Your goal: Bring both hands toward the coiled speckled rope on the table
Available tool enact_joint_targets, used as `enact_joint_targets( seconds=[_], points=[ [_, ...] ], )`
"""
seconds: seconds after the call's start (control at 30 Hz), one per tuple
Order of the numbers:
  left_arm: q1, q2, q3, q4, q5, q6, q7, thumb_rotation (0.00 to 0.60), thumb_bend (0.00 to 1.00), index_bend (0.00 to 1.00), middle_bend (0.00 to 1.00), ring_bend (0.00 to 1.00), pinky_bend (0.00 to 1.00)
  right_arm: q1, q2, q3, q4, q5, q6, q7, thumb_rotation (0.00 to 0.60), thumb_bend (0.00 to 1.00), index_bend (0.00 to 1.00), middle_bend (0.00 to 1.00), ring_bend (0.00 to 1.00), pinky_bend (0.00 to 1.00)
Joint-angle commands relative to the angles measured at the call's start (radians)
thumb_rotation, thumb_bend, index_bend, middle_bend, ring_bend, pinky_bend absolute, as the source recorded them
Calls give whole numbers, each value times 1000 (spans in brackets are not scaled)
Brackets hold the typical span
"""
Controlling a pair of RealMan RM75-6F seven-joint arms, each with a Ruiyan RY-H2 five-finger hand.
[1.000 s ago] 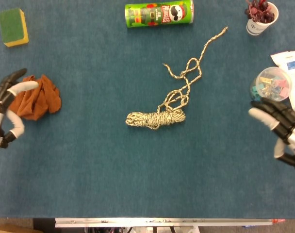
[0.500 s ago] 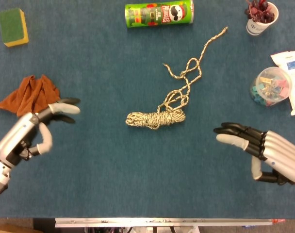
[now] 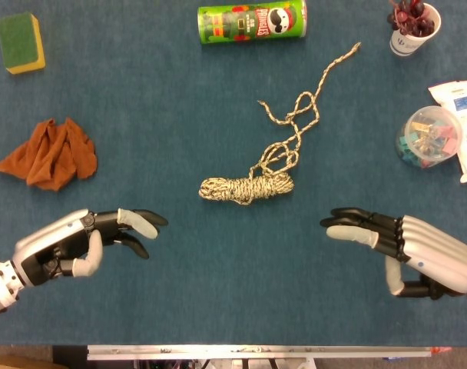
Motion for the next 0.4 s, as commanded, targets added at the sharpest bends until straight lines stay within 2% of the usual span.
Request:
enact_joint_targets(
  seconds=[0.03,0.4],
  points=[
    [-10,0,12,2,-2,11,-1,600,1000,299,176,174,319,3,-10,-2,6,6,3,-2,600,1000,95,104,21,207],
    [-37,-12,56,2,-16,48,3,600,1000,305,180,174,319,10,-21,-20,32,26,14,20,600,1000,95,104,21,207]
  ],
)
